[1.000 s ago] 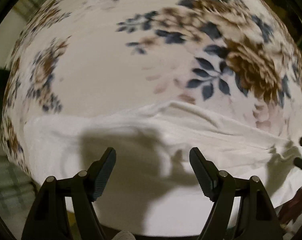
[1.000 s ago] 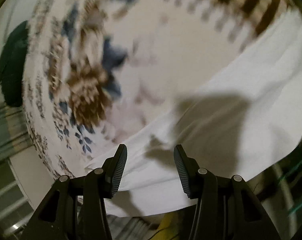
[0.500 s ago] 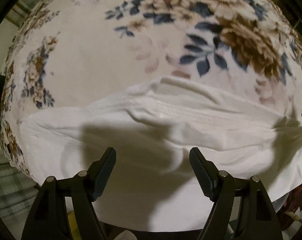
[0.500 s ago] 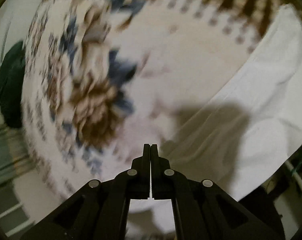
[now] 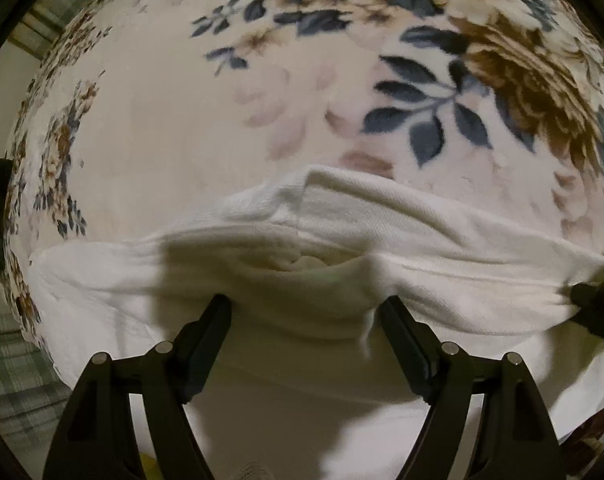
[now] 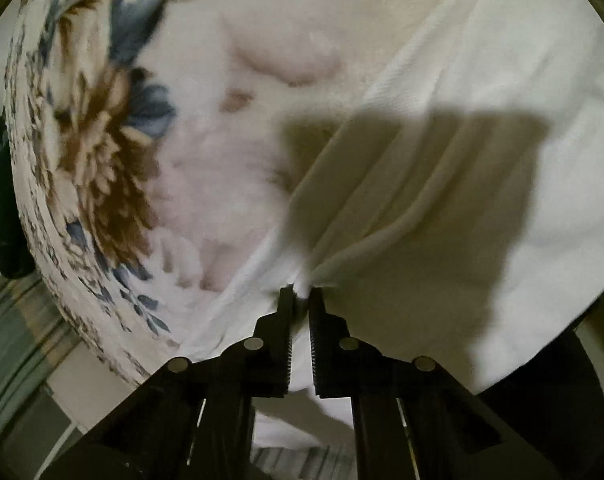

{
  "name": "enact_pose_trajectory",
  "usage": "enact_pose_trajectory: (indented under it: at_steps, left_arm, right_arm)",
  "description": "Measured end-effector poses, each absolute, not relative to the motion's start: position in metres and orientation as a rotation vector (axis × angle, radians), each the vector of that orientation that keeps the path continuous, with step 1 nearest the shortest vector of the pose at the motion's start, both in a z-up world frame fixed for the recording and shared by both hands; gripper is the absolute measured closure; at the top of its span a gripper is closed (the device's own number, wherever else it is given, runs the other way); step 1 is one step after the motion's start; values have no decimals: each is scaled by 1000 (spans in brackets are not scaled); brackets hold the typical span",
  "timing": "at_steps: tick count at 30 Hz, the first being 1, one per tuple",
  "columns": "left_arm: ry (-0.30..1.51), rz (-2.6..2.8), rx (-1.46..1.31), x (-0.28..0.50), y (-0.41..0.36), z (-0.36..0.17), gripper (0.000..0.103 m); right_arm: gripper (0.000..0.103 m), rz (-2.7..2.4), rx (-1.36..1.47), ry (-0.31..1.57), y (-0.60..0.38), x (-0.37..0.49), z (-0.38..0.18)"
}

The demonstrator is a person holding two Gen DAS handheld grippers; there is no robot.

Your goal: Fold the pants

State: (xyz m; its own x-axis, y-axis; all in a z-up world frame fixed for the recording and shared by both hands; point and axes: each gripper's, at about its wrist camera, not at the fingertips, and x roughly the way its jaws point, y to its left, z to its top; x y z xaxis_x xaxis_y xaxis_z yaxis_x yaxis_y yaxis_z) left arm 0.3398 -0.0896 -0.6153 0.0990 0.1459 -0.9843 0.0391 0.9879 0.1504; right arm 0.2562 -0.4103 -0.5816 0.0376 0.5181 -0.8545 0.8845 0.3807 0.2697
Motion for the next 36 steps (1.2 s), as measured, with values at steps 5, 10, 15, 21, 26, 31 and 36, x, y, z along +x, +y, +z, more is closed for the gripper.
enact_pose_trajectory:
  at_steps: [5, 10, 15, 21, 26, 31, 36]
  left_arm:
    - [1450, 78, 140, 343, -90, -614, 25]
    - [1422, 75, 195, 357, -91, -615, 25]
    - [1401, 45, 246, 349, -90, -606, 25]
    - [1410, 5, 212, 343, -94, -603, 25]
    - [1386, 38, 232, 350, -114, -619, 24]
    - [1387, 65, 253, 355, -115, -617, 20]
    - [1388, 58, 290, 351, -117, -605, 20]
  right_arm:
    - [97, -411, 1235, 1541, -407, 264, -547]
    - [83, -343, 1234, 1592, -414, 280, -563]
    - [54, -204, 1146, 1522, -444, 261, -530]
    - [54, -603, 944, 1333, -583, 158, -475]
    - [54, -793, 1063, 1288, -684, 94, -505]
    - [91, -819, 1158, 1234, -709, 84, -539]
    - [96, -873, 961, 1217, -687, 100, -516]
